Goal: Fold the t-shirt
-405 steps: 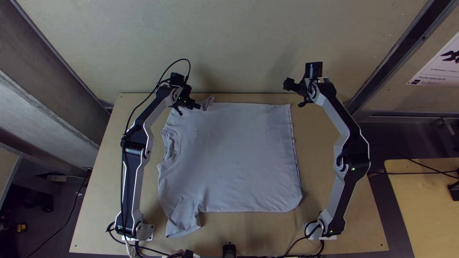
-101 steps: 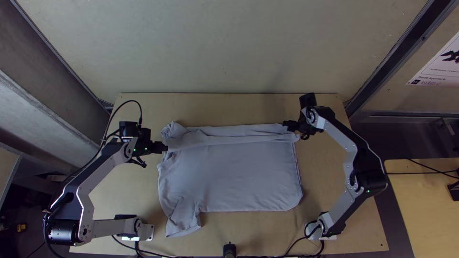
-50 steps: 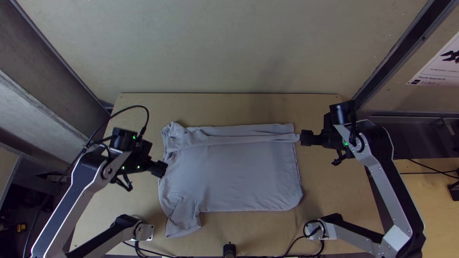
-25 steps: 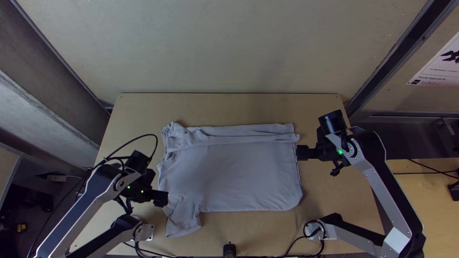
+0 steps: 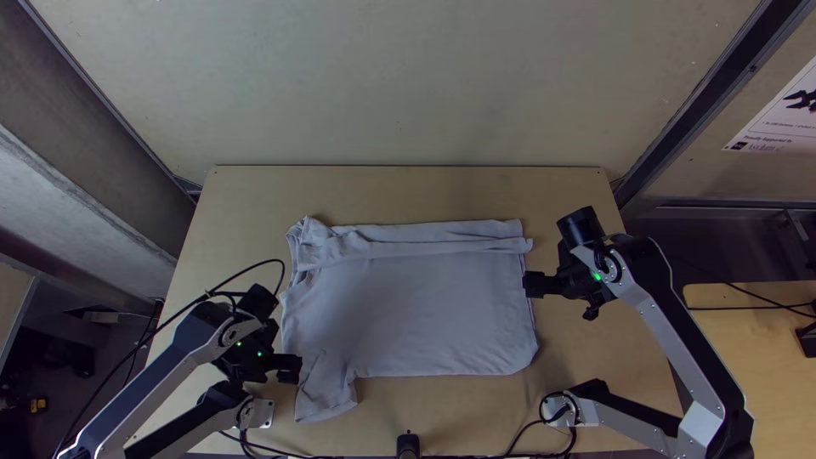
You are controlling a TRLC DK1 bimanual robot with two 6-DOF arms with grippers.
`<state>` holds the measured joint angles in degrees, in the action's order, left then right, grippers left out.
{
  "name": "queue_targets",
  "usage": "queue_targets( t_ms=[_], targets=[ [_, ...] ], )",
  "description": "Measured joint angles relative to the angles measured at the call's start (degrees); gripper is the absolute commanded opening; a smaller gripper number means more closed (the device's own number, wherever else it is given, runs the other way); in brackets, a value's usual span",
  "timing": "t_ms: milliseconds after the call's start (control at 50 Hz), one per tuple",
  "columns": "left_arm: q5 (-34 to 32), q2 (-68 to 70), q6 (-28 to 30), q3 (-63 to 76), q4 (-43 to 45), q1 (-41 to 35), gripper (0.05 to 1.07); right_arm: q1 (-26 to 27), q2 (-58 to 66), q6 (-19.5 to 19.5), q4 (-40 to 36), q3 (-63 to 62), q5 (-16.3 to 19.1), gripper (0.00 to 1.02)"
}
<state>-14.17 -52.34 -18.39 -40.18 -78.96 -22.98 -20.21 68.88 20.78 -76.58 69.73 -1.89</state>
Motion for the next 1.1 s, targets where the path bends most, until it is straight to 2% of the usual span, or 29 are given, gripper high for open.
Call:
queue_targets(
  t_ms=[500,860,900,1100],
  targets=[
    [0.02,-5.92,-6.54,4.79,8.72,-7.32,0.96,0.02,0.00,0.04,0.00,-1.57,1.46,0.95],
    [1.57,-10.95,-7.13,4.83,10.80,-10.64,0.95,0.52,0.00,0.04,0.63,-1.88,1.99,0.95],
    [1.92,-11.41,-7.10,4.83,11.04,-10.82,0.91,0.70,0.00,0.04,0.66,-1.88,1.99,0.95],
    [4.44,-12.33,-7.10,4.83,11.23,-13.18,0.57,0.96,0.07,0.02,0.87,-1.90,1.99,0.95]
  ],
)
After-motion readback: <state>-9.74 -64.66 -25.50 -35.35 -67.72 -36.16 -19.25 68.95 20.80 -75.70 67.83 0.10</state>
